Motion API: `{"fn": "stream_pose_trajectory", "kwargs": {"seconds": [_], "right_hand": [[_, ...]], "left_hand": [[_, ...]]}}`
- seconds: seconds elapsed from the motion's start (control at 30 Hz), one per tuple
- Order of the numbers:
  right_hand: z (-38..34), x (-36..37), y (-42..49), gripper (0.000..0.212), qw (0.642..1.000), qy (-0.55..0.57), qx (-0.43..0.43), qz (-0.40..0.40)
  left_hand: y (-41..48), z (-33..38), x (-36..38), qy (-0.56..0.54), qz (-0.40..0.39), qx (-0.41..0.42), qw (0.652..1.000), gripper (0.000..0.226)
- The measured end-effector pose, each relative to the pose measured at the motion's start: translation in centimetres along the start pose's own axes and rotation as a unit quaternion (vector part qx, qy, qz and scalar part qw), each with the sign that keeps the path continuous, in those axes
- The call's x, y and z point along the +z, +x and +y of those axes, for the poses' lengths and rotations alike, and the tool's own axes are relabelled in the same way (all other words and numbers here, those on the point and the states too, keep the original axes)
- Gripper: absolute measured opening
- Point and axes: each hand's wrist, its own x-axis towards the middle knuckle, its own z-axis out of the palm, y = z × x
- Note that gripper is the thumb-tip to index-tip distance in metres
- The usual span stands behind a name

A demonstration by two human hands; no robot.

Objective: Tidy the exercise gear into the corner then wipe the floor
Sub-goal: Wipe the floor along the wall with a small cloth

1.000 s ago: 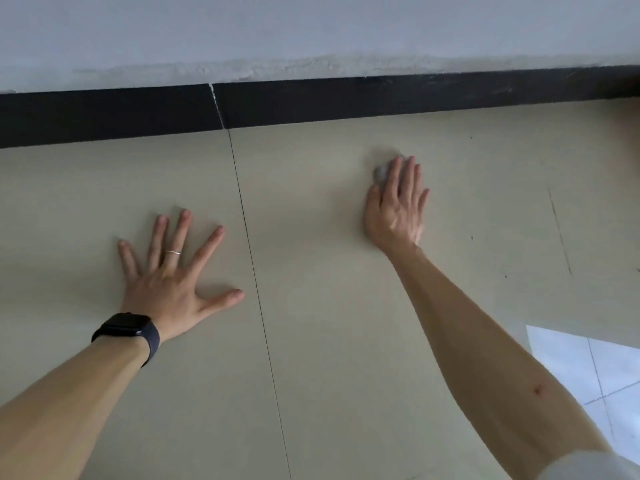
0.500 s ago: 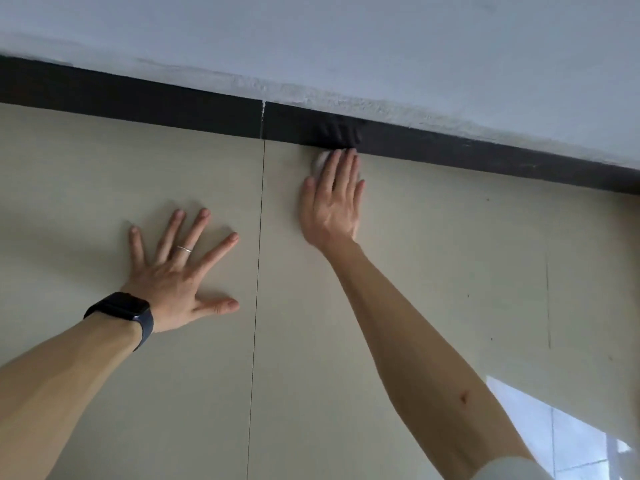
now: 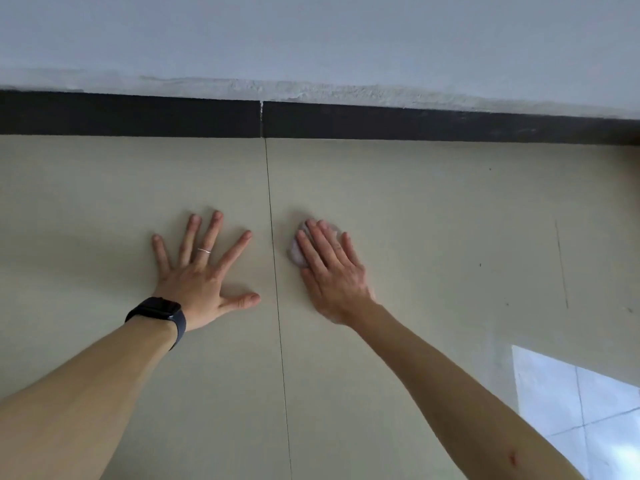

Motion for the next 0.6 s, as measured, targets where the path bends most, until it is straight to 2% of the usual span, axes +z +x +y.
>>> {"fn": "stream_pose_trajectory", "kwargs": {"seconds": [0.03,0.07,0.1,0.13,0.17,0.2,0.27,0.3,0.33,0.37,0.4,0.47,0.5,0.53,0.57,0.6], "right_hand": [[1.6,-0.4,-0.5,0.058,0.998,-0.025,-0.053,-0.006],[3.4,-0.8,-0.5,0.058,0.997,-0.05,-0.063,-0.005],[5.0,-1.1,-0.5,0.057,0.998,-0.056,-0.033,0.0],[6.2,-1.4,-0.6,0.057,0.998,-0.036,0.053,0.009],[7.0,-1.5,-0.8,0.057,0.984,0.007,0.178,0.028],[7.2,-1.5,-1.0,0.057,0.952,0.049,0.298,0.055],[5.0,-0.9,-1.2,0.057,0.861,0.117,0.482,0.114],[3.0,-0.5,-1.4,0.058,0.82,0.139,0.54,0.13],[0.6,-0.1,-1.8,0.059,0.796,0.154,0.57,0.134],[-1.8,0.3,-2.4,0.059,0.803,0.16,0.561,0.121],[-4.5,0.9,-3.6,0.06,0.842,0.15,0.51,0.098],[-8.3,1.7,-7.1,0.059,0.95,0.095,0.293,0.045],[-8.1,1.7,-9.3,0.058,0.981,0.069,0.183,0.011],[-6.9,1.5,-11.4,0.057,0.992,0.043,0.114,-0.021],[-5.5,1.5,-13.3,0.056,0.993,0.013,0.113,-0.037],[-4.2,1.5,-15.0,0.056,0.983,0.005,0.182,-0.039]], "left_hand": [[0.0,0.1,0.0,-0.001,-0.001,-0.003,1.0,0.104],[0.0,0.1,-0.1,-0.001,-0.007,-0.002,1.0,0.104],[-0.1,0.3,0.0,-0.001,-0.016,0.0,1.0,0.104],[-0.2,0.5,0.0,0.001,-0.026,0.002,1.0,0.104],[-0.3,0.5,0.1,0.0,-0.031,0.004,1.0,0.104],[-0.3,0.6,0.1,0.0,-0.036,-0.002,0.999,0.103],[0.0,0.5,-0.2,0.008,-0.05,-0.008,0.999,0.102],[0.0,0.5,-0.3,0.011,-0.057,-0.008,0.998,0.102],[0.0,0.4,-0.5,0.012,-0.063,-0.005,0.998,0.102],[0.0,0.4,-0.5,0.011,-0.066,-0.006,0.998,0.103],[-0.2,0.2,-0.5,0.013,-0.067,-0.001,0.998,0.103],[-0.3,0.1,-0.5,0.013,-0.054,0.006,0.998,0.104],[-0.2,0.0,-0.6,0.011,-0.049,0.01,0.999,0.104],[-0.1,-0.1,-0.6,0.008,-0.048,0.01,0.999,0.104],[0.0,-0.2,-0.6,0.009,-0.046,0.014,0.999,0.104],[0.0,-0.3,-0.5,0.012,-0.044,0.02,0.999,0.104]]}}
